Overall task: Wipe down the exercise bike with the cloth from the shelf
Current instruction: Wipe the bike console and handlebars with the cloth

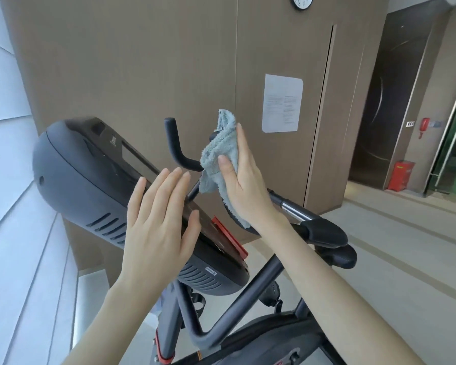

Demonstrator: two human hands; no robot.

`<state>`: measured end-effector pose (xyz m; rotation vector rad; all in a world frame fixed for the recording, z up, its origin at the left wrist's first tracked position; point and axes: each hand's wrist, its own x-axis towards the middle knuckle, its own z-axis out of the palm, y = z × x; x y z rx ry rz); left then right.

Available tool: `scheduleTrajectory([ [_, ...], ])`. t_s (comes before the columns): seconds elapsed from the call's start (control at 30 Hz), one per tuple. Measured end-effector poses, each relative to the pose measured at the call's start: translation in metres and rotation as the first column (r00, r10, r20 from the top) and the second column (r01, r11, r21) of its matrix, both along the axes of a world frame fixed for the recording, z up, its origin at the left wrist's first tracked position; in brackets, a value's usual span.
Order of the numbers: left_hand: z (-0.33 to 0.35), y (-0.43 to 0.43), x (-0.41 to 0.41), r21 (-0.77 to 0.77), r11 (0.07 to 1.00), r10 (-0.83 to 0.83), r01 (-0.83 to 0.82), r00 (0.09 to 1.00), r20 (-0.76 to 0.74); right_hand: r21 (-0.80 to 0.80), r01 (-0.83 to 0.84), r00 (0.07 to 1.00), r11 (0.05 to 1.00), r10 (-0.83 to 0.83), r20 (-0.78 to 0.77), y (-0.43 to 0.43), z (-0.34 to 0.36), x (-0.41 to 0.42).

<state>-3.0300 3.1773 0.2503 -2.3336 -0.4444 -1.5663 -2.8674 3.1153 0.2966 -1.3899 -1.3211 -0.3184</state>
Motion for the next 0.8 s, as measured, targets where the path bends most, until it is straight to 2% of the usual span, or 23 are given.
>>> scheduleTrajectory([
  [0.1, -0.003, -0.014, 0.015, -0.025, 0.999, 0.031, -0.031, 0.999, 0.021, -0.137, -0.071, 0.997, 0.988, 0.074, 0.017, -0.014, -0.017, 0.007],
  [0.23, -0.006, -0.035, 0.038, -0.028, 0.997, 0.065, -0.065, 0.998, -0.015, -0.260, 0.078, 0.957, 0.962, 0.001, 0.290, -0.041, -0.045, 0.023],
  [0.3, -0.009, -0.044, 0.046, -0.021, 0.995, 0.098, -0.099, 0.994, -0.050, -0.241, 0.165, 0.892, 0.956, -0.041, 0.449, -0.050, -0.053, 0.033],
  [0.43, -0.012, -0.054, 0.056, -0.007, 0.980, 0.198, -0.201, 0.971, -0.135, -0.160, 0.311, 0.695, 0.937, -0.110, 0.710, -0.072, -0.066, 0.055],
  [0.5, -0.012, -0.056, 0.057, 0.001, 0.968, 0.246, -0.250, 0.952, -0.180, -0.108, 0.368, 0.594, 0.924, -0.144, 0.792, -0.086, -0.076, 0.072],
  [0.57, -0.010, -0.057, 0.057, 0.009, 0.961, 0.272, -0.277, 0.939, -0.210, -0.069, 0.413, 0.545, 0.908, -0.187, 0.817, -0.100, -0.085, 0.091],
  [0.67, -0.009, -0.060, 0.054, 0.003, 0.956, 0.285, -0.295, 0.922, -0.262, -0.066, 0.429, 0.570, 0.901, -0.214, 0.793, -0.110, -0.093, 0.106],
  [0.8, -0.005, -0.065, 0.051, -0.023, 0.956, 0.273, -0.293, 0.915, -0.298, -0.232, 0.334, 0.690, 0.914, -0.069, 0.721, -0.096, -0.084, 0.091],
])
